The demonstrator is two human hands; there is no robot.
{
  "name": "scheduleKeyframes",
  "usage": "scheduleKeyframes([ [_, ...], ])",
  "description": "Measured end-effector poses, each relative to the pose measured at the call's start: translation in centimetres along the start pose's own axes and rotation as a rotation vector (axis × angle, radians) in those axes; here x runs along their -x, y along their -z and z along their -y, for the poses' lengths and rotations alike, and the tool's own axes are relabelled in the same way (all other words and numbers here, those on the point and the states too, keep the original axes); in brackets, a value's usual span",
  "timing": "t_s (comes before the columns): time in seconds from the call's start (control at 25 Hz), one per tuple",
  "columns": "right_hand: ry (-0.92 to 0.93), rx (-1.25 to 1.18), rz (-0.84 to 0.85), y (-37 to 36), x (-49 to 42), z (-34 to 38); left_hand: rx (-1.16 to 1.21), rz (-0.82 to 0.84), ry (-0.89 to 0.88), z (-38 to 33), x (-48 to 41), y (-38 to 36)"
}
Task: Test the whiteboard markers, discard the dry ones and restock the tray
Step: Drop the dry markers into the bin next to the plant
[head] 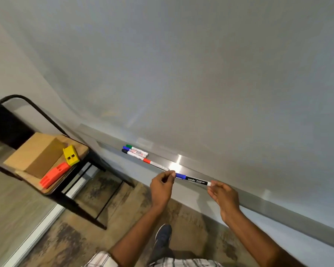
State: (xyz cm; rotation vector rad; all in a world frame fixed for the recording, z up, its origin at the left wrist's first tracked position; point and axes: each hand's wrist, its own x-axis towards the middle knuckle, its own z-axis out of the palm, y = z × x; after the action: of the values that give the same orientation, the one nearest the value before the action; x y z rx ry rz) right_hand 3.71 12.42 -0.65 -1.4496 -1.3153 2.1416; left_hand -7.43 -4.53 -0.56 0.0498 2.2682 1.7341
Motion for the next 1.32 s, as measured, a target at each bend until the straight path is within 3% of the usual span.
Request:
scheduleKeyframes([
  [0.4, 0.213, 0.604, 0.024, -14.9, -4.1, -2.2, -0.456, 0.145, -0.180, 2.6, -14.0, 9.3],
  [0.56, 0.191, 0.638, 0.013, -17.6, -4.4, -2.9, -0.726, 0.232, -0.334, 2.7, -16.7, 11.2],
  [0.76, 0.171, 0.678, -0.014, -18.4, -5.0, -4.0, -0.899, 0.377, -0.476, 2.8, -18.5, 11.7],
  [0.96, 0.247, 0.776, -0.036, -18.4, -5.1, -5.4, -1.162, 0.376, -0.636, 3.6, -18.9, 12.1],
  [1.08, 0.334, 0.836, -0.036, -18.2, -4.7, -5.9, -1.156, 0.404, -0.720, 4.3, -19.1, 11.8],
  [1.2, 0.372, 0.853, -0.045, -17.8, -4.7, -6.2, -1.028, 0.529, -0.760, 4.6, -18.5, 11.2],
  [1.32, 0.429, 0.893, -0.061, -17.8, -4.8, -6.5, -1.060, 0.647, -0.748, 4.6, -17.8, 10.4],
])
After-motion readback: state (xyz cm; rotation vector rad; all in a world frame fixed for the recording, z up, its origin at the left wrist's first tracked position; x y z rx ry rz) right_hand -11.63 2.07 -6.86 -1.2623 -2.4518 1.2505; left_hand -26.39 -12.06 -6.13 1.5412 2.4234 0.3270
